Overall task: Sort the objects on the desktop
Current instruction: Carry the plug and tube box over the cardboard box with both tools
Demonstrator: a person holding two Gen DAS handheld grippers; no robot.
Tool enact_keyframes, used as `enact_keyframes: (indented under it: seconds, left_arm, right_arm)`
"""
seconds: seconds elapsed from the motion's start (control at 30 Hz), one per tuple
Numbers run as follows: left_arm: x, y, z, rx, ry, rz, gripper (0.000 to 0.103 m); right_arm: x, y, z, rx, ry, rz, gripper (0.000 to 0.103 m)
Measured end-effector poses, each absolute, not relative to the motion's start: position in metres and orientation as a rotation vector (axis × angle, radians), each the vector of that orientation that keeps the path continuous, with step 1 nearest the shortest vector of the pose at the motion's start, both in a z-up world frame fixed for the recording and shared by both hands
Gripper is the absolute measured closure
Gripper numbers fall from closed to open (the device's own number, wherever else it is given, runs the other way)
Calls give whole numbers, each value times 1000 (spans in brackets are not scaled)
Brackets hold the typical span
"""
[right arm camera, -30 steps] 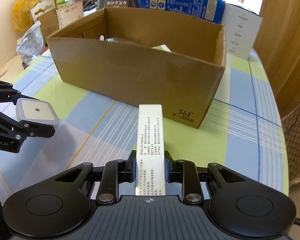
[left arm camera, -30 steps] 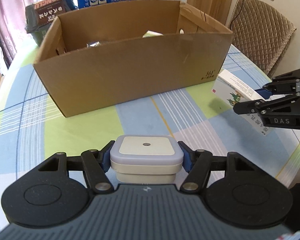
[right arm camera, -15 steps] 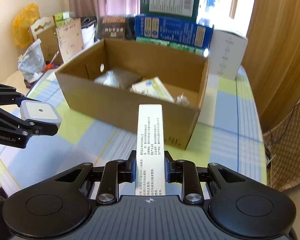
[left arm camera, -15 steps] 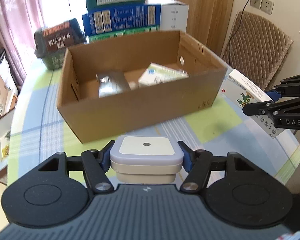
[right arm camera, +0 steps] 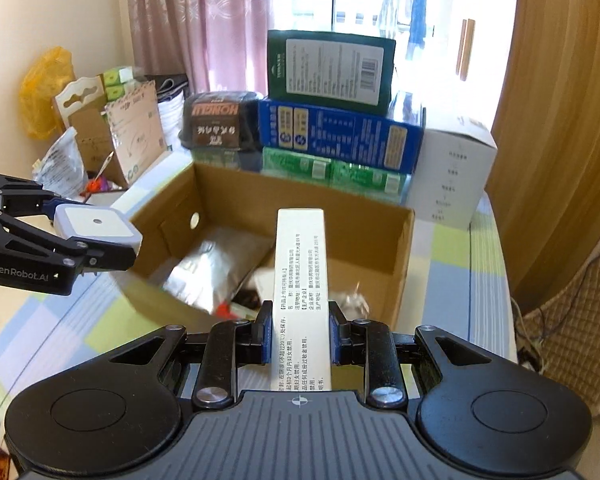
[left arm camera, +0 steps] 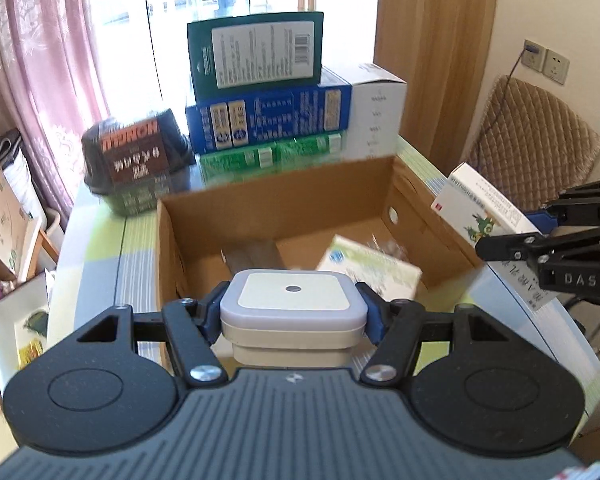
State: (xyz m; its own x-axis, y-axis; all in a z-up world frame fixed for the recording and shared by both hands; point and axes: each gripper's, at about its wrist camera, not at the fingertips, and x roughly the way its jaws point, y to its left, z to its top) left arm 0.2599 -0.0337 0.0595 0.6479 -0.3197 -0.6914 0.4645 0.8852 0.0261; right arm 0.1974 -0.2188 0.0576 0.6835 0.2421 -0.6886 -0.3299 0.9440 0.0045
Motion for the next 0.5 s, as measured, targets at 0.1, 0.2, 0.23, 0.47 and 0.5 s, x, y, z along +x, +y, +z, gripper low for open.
enact_keyframes:
  seconds: [0.1, 0.2, 0.23, 0.47, 0.5]
  left_arm:
    - [281, -41, 59, 214, 736, -453, 42]
    - [301, -49, 55, 226, 738, -452, 42]
    - [308, -51, 52, 226, 741, -452, 42]
    - [335, -64, 31, 194, 760, -473, 39]
    - [338, -66, 28, 199, 763, -467, 33]
  right_arm:
    - [219, -219, 57, -114, 756, 317, 80]
    - [238, -220, 53, -109, 761, 310, 80]
    - [244, -220, 52, -108, 762, 308, 80]
    - [275, -225, 40, -98, 769, 289, 80]
    - [277, -226, 39, -97, 770, 287, 80]
